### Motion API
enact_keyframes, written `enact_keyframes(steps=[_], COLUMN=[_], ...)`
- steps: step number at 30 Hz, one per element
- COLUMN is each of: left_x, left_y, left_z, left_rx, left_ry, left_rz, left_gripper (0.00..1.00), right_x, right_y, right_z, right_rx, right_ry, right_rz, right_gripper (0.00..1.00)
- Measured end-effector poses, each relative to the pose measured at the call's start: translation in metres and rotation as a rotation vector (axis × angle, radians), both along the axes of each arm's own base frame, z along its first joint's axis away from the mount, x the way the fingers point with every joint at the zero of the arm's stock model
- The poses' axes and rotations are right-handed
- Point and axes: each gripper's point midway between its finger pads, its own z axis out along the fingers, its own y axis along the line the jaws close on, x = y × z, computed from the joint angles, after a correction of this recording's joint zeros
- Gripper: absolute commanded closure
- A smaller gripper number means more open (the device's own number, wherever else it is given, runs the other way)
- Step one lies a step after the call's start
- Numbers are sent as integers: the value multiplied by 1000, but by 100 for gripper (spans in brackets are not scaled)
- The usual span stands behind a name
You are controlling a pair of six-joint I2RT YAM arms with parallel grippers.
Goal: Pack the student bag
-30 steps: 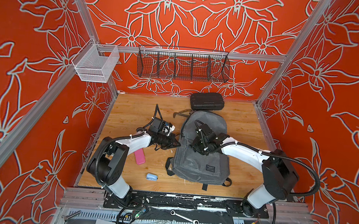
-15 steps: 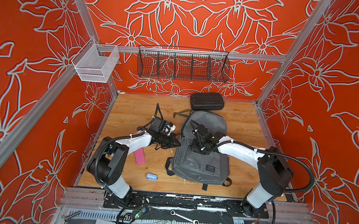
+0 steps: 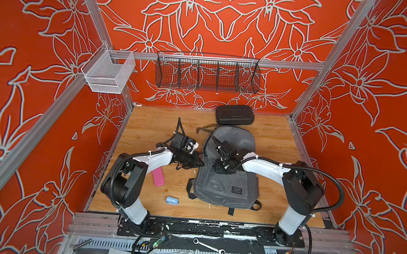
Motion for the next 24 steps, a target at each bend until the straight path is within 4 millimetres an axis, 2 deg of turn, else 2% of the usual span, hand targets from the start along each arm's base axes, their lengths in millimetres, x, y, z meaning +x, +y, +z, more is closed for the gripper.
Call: enact_keyframes(steps=[5, 11, 16, 20, 24], left_x=[3, 12, 24, 28, 27], left_y=[3, 21, 43, 59, 67], left_z=[-1, -2, -2, -10, -17], left_rx=[7, -2, -11, -14, -17], left_ry=[8, 40, 48, 79, 105], left_rz=[11, 67, 134, 199, 238], left_gripper=[100, 100, 100, 100, 100], right_x=[1, 1, 3, -8, -12], right_y=[-4, -26, -66, -118, -151], right_z=[5, 16, 25, 22, 25], right_rx=[-13, -35, -43, -117, -158], right_ry=[-8, 2, 24, 93, 125], right_rz=[10, -26, -117, -214, -269], right_gripper=[99, 100, 100, 100, 100])
